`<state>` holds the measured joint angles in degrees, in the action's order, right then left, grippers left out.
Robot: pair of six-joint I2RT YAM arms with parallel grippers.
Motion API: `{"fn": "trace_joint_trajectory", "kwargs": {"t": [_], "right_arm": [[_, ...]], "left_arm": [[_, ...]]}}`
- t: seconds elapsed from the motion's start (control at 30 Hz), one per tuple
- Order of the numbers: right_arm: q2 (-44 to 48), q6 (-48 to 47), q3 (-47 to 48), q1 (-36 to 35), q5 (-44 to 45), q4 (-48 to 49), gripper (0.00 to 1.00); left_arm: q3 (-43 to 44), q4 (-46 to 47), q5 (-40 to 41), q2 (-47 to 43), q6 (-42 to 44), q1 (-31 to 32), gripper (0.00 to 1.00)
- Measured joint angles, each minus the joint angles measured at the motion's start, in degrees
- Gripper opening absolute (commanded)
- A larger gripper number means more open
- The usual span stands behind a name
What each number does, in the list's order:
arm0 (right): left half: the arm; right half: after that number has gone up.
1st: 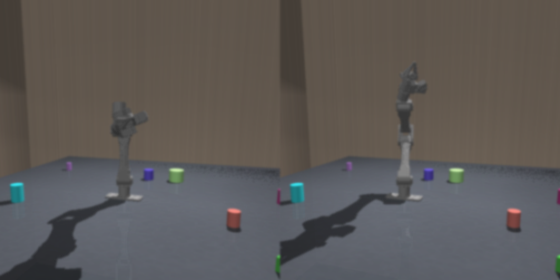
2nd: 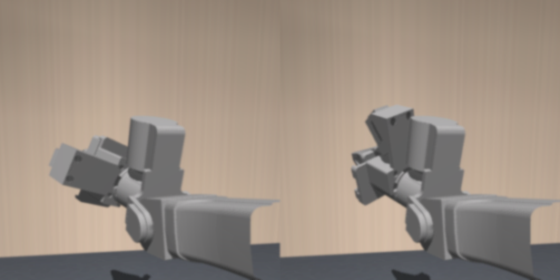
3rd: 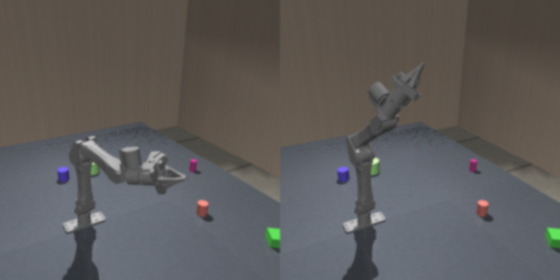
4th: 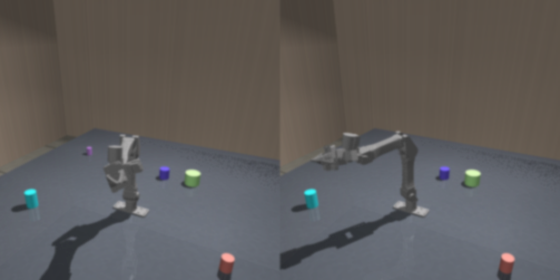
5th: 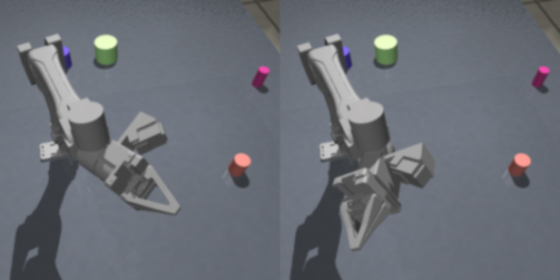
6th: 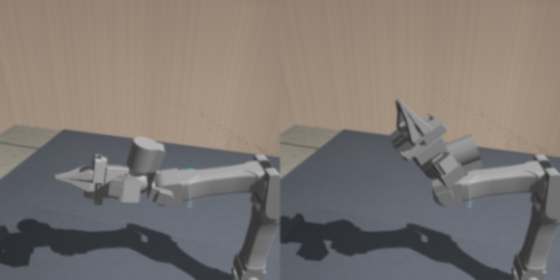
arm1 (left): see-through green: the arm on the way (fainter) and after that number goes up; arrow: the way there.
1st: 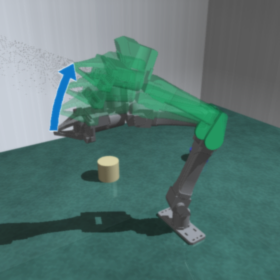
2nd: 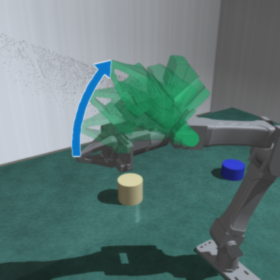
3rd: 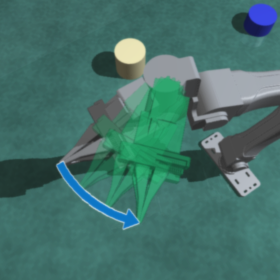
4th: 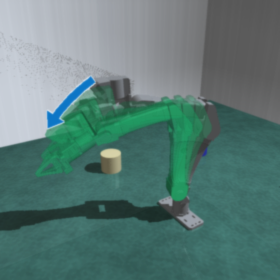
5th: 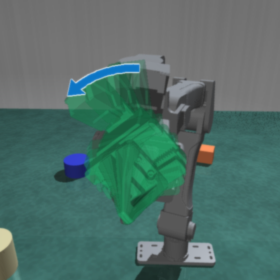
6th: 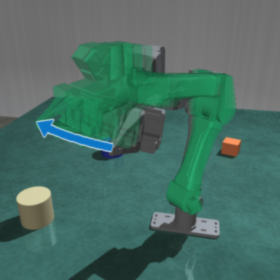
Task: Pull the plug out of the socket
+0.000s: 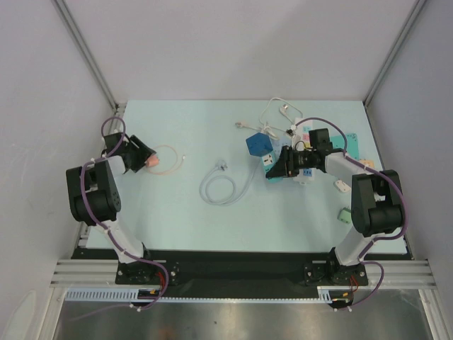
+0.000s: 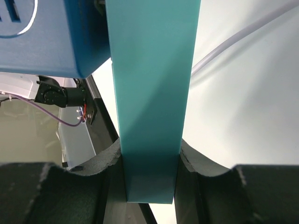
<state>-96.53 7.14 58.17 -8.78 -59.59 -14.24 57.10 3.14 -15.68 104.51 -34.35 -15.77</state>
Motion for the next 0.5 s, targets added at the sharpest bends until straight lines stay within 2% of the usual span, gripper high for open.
{"fn": "trace_joint_trajectory", "kwargs": {"t": [0.03, 0.1, 0.13, 0.37, 0.5], "right_arm": [[0.0, -0.2, 0.0, 0.0, 0.0, -0.2, 0.00], [0.0, -0.5, 0.0, 0.0, -0.1, -0.7, 0.00], [0.0, -0.8, 0.0, 0.0, -0.1, -0.8, 0.00], [0.0, -3.0, 0.9, -1.4, 0.1, -3.1, 0.00], [0.0, -4.4, 1.9, -2.8, 0.3, -4.9, 0.00]], "left_arm": [[0.0, 0.0, -0.3, 0.0, 0.2, 0.0, 0.73], [-0.1, 0.2, -1.0, -0.3, 0.7, -0.2, 0.97], [-0.4, 0.5, -1.4, -0.9, 0.9, -0.2, 1.00], [-4.7, 2.7, -4.8, -12.0, 1.4, 0.2, 1.00], [-6.8, 4.9, -6.8, -18.4, 1.4, 2.5, 0.99]]}}
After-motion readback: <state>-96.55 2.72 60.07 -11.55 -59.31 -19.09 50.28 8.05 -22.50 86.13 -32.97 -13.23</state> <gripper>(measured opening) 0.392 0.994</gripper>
